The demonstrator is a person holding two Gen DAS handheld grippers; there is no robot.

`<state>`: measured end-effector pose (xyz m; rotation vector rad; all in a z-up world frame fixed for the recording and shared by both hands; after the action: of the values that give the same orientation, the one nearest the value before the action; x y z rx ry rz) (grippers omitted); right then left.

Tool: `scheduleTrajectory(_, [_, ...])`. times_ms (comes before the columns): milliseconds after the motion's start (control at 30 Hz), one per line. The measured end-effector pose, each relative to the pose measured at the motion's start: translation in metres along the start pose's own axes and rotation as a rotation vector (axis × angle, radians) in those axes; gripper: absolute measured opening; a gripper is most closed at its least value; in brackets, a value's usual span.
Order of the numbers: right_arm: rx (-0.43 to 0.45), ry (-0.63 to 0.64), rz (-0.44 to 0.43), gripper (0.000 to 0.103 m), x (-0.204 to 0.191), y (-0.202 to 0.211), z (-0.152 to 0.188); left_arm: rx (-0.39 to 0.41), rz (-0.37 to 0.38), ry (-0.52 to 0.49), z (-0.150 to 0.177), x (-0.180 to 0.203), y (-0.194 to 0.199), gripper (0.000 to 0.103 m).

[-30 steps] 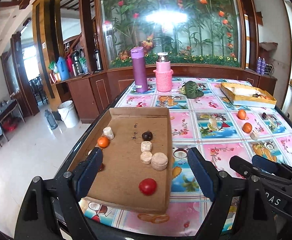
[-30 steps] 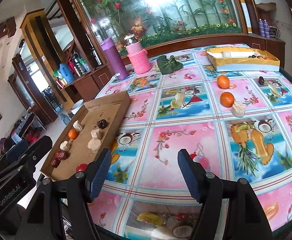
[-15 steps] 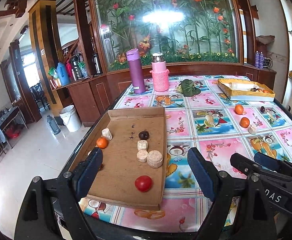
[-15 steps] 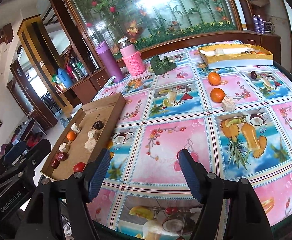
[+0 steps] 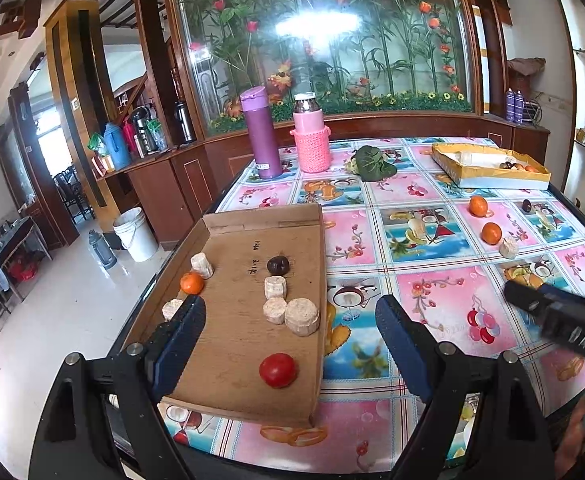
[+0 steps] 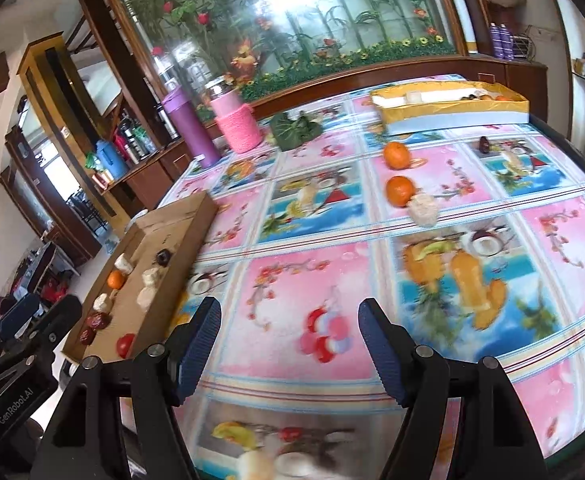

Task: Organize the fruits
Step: 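Move both open tools back over the remaining fruit, then grasp a mandarin orange with the left tool while the right grasps a dark date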

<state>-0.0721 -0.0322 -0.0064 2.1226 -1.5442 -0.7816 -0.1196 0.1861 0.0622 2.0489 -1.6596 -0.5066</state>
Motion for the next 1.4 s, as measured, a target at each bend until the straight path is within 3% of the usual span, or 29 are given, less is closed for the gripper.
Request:
scheduleTrajectory(100, [-0.004, -0.017, 0.065, 0.076, 0.043, 0.010, -0.006, -0.025, 0.025, 0.003, -0.001, 0.003, -0.010, 0.086])
scheduleTrajectory(200, [-0.024, -0.013, 0.190, 0.075, 0.095, 0.021, -0.012, -0.057, 0.065, 0.001, -0.002, 0.018, -0.024, 0.086])
scheduleTrajectory(300, [-0.054, -0.024, 0.281, 0.075, 0.140, 0.028, -0.019, -0.118, 0.156, -0.031, 0.000, 0.049, -0.041, 0.086])
scheduleTrajectory(467, [-0.079, -0.084, 0.270, 0.075, 0.185, 0.018, -0.038, -0.226, 0.311, -0.039, -0.003, 0.103, -0.068, 0.086])
scheduleTrajectory(633, [-0.105, -0.105, 0.289, 0.075, 0.216, -0.017, -0.061, -0.296, 0.412, -0.020, -0.011, 0.153, -0.093, 0.086])
scheduleTrajectory(867, [-0.140, -0.095, 0.322, 0.074, 0.246, -0.082, -0.100, -0.348, 0.467, -0.023, -0.039, 0.223, -0.145, 0.086])
scheduleTrajectory(933, [-0.143, -0.068, 0.332, 0.065, 0.249, -0.094, -0.106, -0.375, 0.443, -0.038, -0.043, 0.238, -0.168, 0.086])
scheduleTrajectory(1000, [-0.162, -0.034, 0.339, 0.049, 0.251, -0.104, -0.109, -0.392, 0.439, -0.049, -0.044, 0.250, -0.183, 0.086])
scheduleTrajectory(1267, [-0.171, 0.020, 0.313, 0.022, 0.256, -0.117, -0.107, -0.402, 0.463, -0.124, -0.039, 0.292, -0.216, 0.086])
scheduleTrajectory(1333, [-0.167, 0.018, 0.303, 0.022, 0.256, -0.118, -0.106, -0.411, 0.465, -0.138, -0.034, 0.301, -0.221, 0.086])
scheduleTrajectory(1367, [-0.166, 0.019, 0.304, 0.020, 0.256, -0.117, -0.106, -0.410, 0.462, -0.149, -0.032, 0.305, -0.222, 0.084])
scheduleTrajectory(1400, [-0.165, 0.021, 0.305, 0.019, 0.256, -0.117, -0.106, -0.408, 0.458, -0.166, -0.029, 0.310, -0.223, 0.069])
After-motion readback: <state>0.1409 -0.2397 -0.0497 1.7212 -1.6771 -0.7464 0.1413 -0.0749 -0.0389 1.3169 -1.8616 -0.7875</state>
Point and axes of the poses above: each gripper's, at about its wrist camera, not at the fingertips, and y roughly against the way its jaws point, x to its right, z to its underside, the point moved 7 cm from there along -y, roughly the way its jaws point, and after that the axes turned 12 degrees about y, right-handed, at the moved point
